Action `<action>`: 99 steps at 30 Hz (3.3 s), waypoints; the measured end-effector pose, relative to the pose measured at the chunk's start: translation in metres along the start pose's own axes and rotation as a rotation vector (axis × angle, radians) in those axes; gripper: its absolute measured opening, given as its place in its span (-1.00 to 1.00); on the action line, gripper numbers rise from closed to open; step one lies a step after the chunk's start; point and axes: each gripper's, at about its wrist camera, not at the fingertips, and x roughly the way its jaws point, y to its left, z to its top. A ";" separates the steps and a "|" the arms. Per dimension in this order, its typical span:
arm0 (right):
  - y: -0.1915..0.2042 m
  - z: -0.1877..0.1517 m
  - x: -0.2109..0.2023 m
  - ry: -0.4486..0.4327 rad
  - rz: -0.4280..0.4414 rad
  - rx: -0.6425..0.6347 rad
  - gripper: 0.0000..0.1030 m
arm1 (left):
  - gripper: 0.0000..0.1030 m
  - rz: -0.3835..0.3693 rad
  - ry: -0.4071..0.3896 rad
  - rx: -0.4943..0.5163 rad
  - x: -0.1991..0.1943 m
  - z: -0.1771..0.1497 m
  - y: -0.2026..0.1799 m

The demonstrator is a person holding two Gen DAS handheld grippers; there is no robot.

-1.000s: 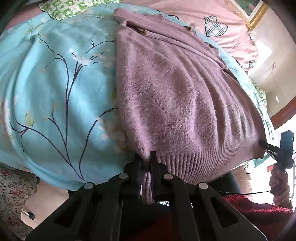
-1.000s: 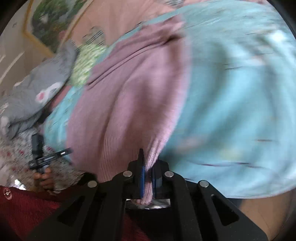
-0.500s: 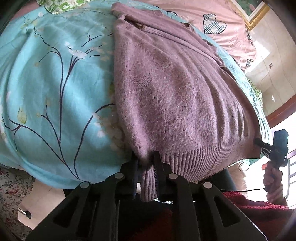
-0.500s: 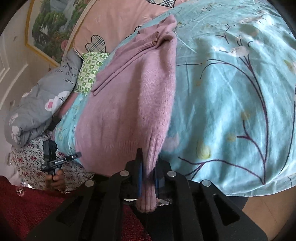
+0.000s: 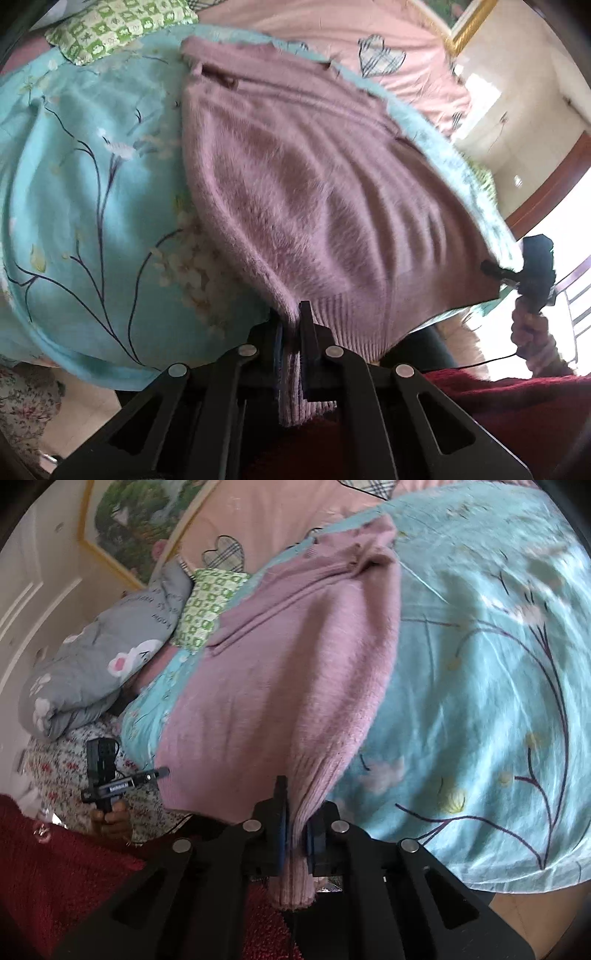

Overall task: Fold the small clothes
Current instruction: 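Lift the hem with both grippers and fold it toward the collar, then open both grippers and release the folded hem onto the sweater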

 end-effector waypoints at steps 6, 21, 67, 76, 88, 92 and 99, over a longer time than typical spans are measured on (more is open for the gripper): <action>-0.001 0.018 -0.020 -0.098 0.138 0.035 -0.85 | -0.91 -0.099 -0.128 -0.034 -0.037 0.031 -0.001; 0.015 0.214 -0.025 -0.432 0.307 0.015 -0.85 | -0.91 -0.104 -0.502 0.032 -0.080 0.230 -0.007; -0.003 0.332 0.245 0.173 -0.121 -0.265 -0.12 | -0.28 0.108 0.061 0.186 0.194 0.338 -0.001; -0.088 0.410 0.224 -0.143 -0.346 0.055 -0.34 | -0.52 0.318 -0.073 0.023 0.203 0.425 0.072; -0.076 0.354 0.153 -0.341 -0.268 0.136 -0.25 | -0.22 0.240 -0.208 -0.115 0.127 0.362 0.068; -0.056 0.320 0.148 -0.320 -0.221 0.100 -0.13 | -0.17 0.188 -0.195 -0.077 0.114 0.316 0.042; -0.047 0.275 0.141 -0.258 -0.198 0.094 -0.09 | -0.15 0.194 -0.154 -0.089 0.113 0.275 0.042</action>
